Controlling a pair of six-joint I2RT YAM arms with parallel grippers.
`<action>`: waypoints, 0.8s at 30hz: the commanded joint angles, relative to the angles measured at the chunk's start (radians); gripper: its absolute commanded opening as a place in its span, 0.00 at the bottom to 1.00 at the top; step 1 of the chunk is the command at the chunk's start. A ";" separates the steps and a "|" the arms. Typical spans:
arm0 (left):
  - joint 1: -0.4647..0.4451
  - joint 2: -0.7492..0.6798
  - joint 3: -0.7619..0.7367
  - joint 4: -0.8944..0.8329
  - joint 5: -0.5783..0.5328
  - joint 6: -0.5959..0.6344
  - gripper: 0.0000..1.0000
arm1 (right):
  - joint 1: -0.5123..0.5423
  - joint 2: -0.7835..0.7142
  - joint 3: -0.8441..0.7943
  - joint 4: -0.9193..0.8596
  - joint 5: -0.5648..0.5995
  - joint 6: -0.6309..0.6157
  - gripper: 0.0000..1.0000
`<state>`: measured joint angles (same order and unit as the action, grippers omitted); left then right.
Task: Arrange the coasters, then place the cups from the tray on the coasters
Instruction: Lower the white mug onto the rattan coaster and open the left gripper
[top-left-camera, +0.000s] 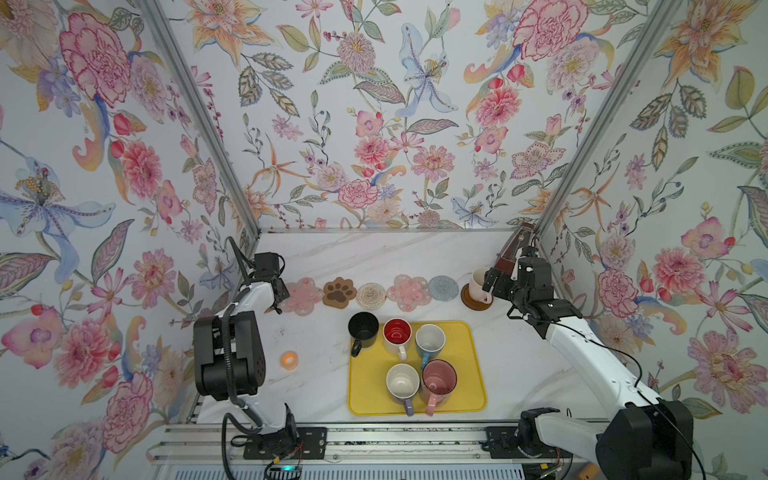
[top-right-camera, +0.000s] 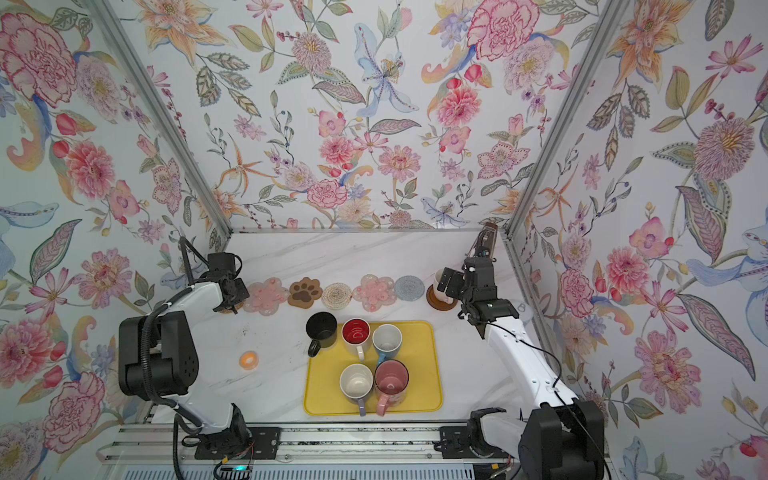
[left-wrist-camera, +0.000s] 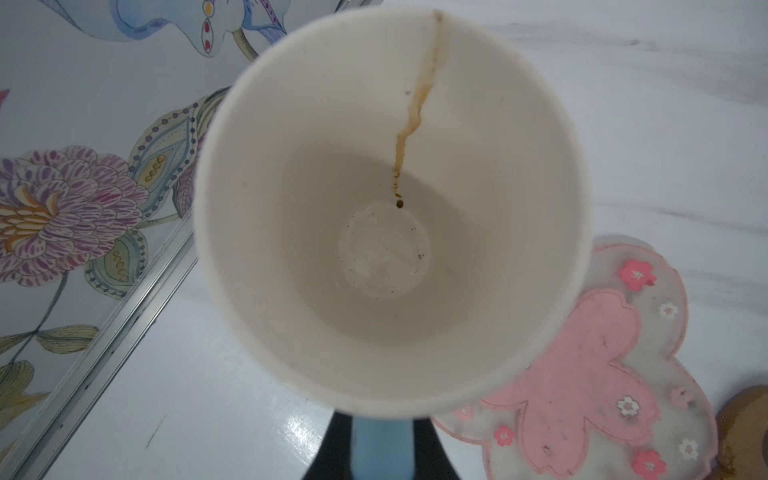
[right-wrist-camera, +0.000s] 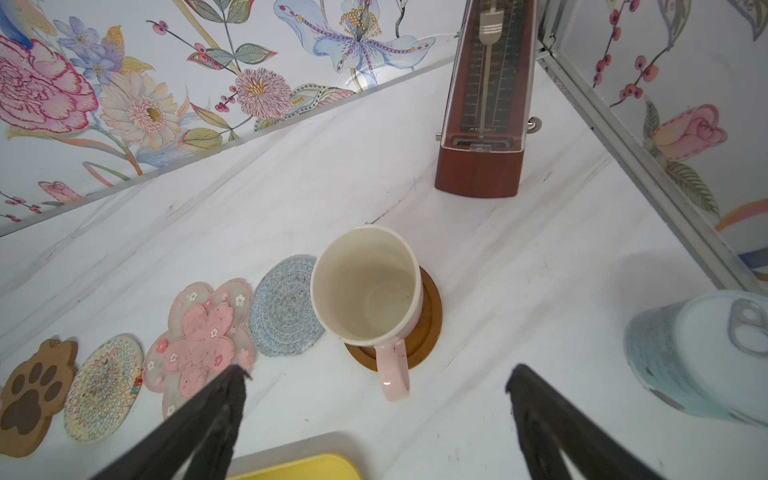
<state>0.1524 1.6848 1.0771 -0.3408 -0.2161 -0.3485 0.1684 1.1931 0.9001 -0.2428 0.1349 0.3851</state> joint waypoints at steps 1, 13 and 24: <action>0.014 -0.001 0.017 -0.001 -0.028 -0.019 0.00 | -0.006 0.002 0.000 -0.019 -0.005 -0.008 0.99; 0.015 0.001 0.027 -0.012 -0.012 -0.027 0.23 | -0.006 0.007 0.010 -0.016 -0.012 -0.005 0.99; 0.014 -0.045 0.015 -0.002 0.001 -0.030 0.66 | -0.004 0.019 0.029 -0.024 -0.020 -0.005 0.99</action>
<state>0.1581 1.6825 1.0771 -0.3431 -0.2150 -0.3676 0.1677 1.1961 0.9024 -0.2436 0.1226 0.3851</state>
